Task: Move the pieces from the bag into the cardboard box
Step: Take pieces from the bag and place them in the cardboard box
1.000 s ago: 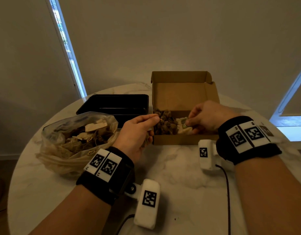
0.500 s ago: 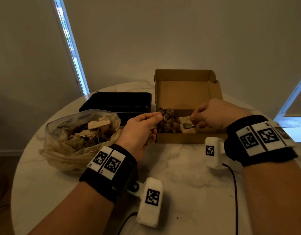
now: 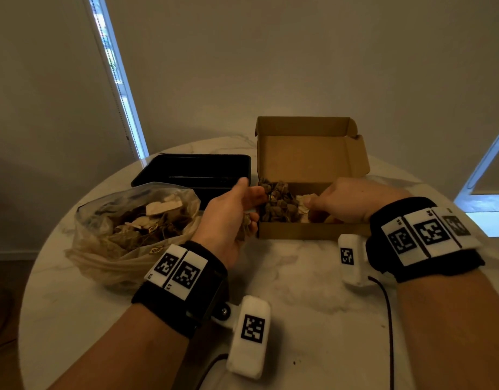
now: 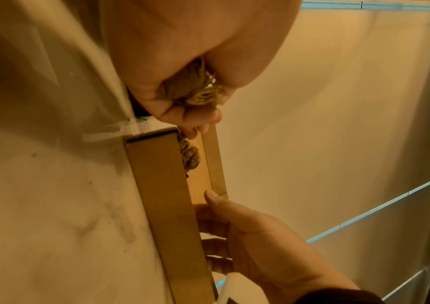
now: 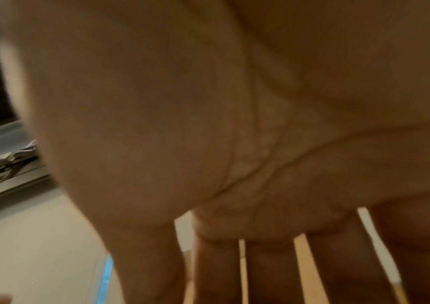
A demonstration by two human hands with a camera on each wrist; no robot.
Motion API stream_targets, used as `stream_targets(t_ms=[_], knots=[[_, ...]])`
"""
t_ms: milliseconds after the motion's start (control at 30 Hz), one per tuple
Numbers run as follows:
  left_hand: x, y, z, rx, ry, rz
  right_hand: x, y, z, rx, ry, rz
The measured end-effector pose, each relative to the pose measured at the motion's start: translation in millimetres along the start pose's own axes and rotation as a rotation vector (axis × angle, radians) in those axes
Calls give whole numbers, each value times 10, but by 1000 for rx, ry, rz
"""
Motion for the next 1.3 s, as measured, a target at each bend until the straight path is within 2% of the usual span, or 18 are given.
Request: stream_targets(t_ms=[67,133,200,300,500,767,900,1167,1300], knots=[[6,-3,-12,-20,76,13,-71,92,122,-107,-99,-47],[32,5,-36,-25,150,38,-139,233,341,-285,-205,-86],[67,20,-44,-27,207,62,-111,404,596,-449,-321,-58],[69,36,-42,-18,212,60,71,521,851,-546,-363,11],[81,58,-81,13,184,85,297,428,895,-537,-248,23],[97,78,-109,39,159,104,90,337,792,-533,-366,-155],[120,91,-130,84,132,139,-4,276,685,-466,-432,-237],[109,47,-113,117,139,142,-100,328,673,-481,-514,-282],[119,65,-129,101,169,173,-60,292,636,-415,-665,-189]])
Point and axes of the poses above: each hand's wrist, its own y-axis away from the middle knuckle, its own x-axis out of the palm, z = x × y, the point moved 8 cm from there along -y, towards the middle knuckle, and after that the axes turned 15 degrees about -y, right-handed, at the moved point
